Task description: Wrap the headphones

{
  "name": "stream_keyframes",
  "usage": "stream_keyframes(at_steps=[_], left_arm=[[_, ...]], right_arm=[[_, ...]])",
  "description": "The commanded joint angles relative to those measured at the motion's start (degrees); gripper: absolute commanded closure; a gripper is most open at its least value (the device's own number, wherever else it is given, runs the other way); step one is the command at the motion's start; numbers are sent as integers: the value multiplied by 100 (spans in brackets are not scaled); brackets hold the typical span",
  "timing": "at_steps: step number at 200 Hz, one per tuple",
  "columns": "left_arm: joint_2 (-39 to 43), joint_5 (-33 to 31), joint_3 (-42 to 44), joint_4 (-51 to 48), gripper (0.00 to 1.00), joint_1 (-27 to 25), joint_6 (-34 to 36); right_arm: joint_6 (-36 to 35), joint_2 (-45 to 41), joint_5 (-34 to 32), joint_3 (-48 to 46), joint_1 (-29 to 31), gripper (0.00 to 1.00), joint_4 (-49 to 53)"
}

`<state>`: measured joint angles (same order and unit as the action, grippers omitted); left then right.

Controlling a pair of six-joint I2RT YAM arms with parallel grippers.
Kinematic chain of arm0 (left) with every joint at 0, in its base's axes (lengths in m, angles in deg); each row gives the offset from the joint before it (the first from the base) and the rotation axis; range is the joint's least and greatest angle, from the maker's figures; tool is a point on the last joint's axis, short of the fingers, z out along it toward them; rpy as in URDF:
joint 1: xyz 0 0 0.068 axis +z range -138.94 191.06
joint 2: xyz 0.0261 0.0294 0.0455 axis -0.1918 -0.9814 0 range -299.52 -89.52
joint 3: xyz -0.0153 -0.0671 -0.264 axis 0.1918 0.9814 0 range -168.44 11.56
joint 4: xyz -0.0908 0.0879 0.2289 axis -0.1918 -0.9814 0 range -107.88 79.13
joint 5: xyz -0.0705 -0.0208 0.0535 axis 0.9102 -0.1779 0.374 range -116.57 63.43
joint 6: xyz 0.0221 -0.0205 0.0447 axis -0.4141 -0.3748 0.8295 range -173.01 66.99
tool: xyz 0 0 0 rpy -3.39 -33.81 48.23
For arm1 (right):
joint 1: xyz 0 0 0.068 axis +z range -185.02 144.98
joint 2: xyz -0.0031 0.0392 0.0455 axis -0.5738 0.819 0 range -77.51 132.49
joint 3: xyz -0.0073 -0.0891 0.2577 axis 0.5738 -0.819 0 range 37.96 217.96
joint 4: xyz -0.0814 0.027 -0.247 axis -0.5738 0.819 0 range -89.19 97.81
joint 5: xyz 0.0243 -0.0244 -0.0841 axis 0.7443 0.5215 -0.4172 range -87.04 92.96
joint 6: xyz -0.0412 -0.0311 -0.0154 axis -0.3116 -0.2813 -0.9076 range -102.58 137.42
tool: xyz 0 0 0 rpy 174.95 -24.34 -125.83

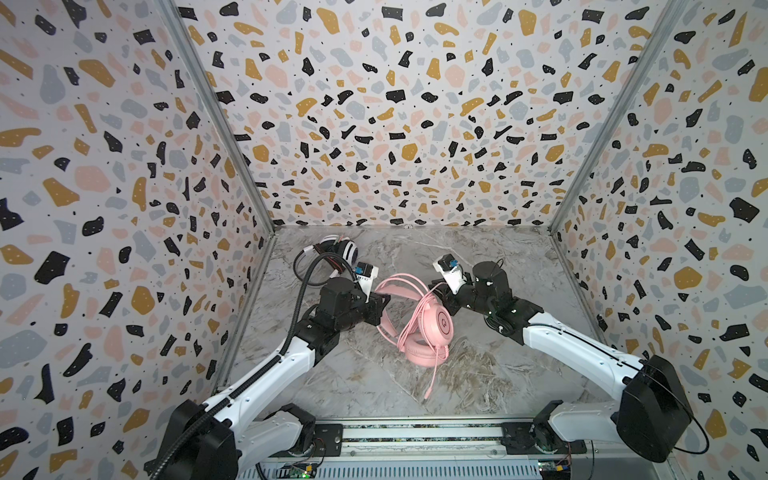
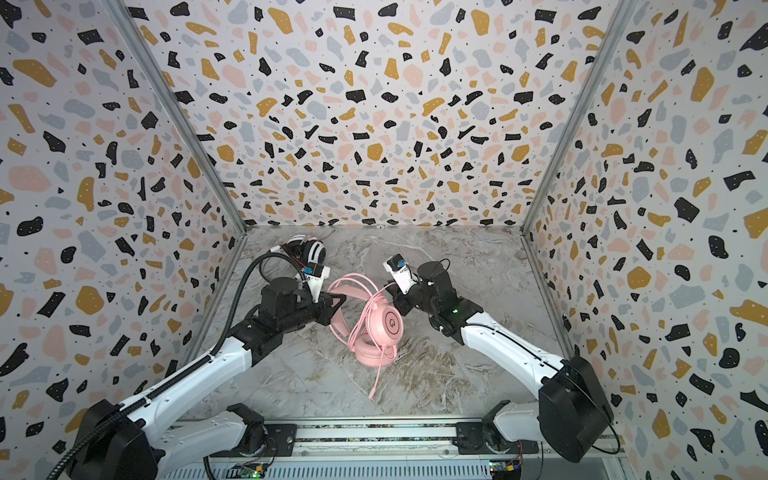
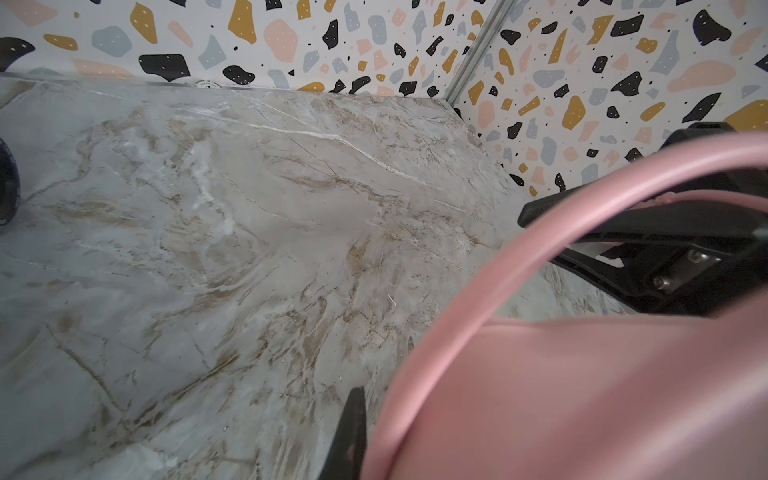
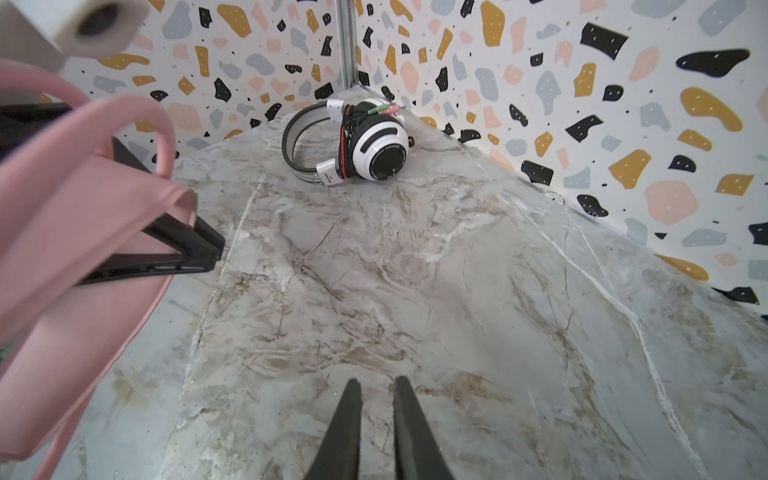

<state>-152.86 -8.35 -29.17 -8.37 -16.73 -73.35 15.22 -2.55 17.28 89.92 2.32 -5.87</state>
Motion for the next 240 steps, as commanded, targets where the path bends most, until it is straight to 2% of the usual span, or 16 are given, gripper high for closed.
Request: stream_keyframes(at_steps=[1, 13, 32, 81, 108, 140, 171, 194, 220, 240], left_arm=[[84, 216, -357, 448, 100, 18, -362], [71, 212, -377, 473, 100, 19, -444], [7, 208, -441, 322, 100, 19, -490], [-177, -225, -706, -307, 100, 164, -449], [-260, -517, -748, -412, 100, 193, -517], [-459, -1238, -955, -861, 100, 195, -594], [-766, -1635, -1129, -1061, 100, 191, -756], [-1081, -1833, -1285, -1224, 100, 190, -779], [-1406, -1944, -1198, -1019, 100, 191, -898], [-1748, -1910, -1181, -814, 100, 164, -1013]], right_arm=[[159, -80, 277, 22, -4, 82, -111], [167, -65, 332, -3, -7, 78, -86], [202, -67, 376, -113, -30, 63, -217], [465, -277, 354, -369, -229, 53, -369], [652, -426, -108, -562, -251, 44, -309], [848, -461, -288, -767, -248, 43, -214], [1246, -474, -524, -1142, -258, 44, -387], [1582, -532, -1002, -1504, -315, 45, -502], [1926, -552, -1068, -2002, -548, 45, -829], [2185, -513, -955, -2523, -793, 45, -1456]])
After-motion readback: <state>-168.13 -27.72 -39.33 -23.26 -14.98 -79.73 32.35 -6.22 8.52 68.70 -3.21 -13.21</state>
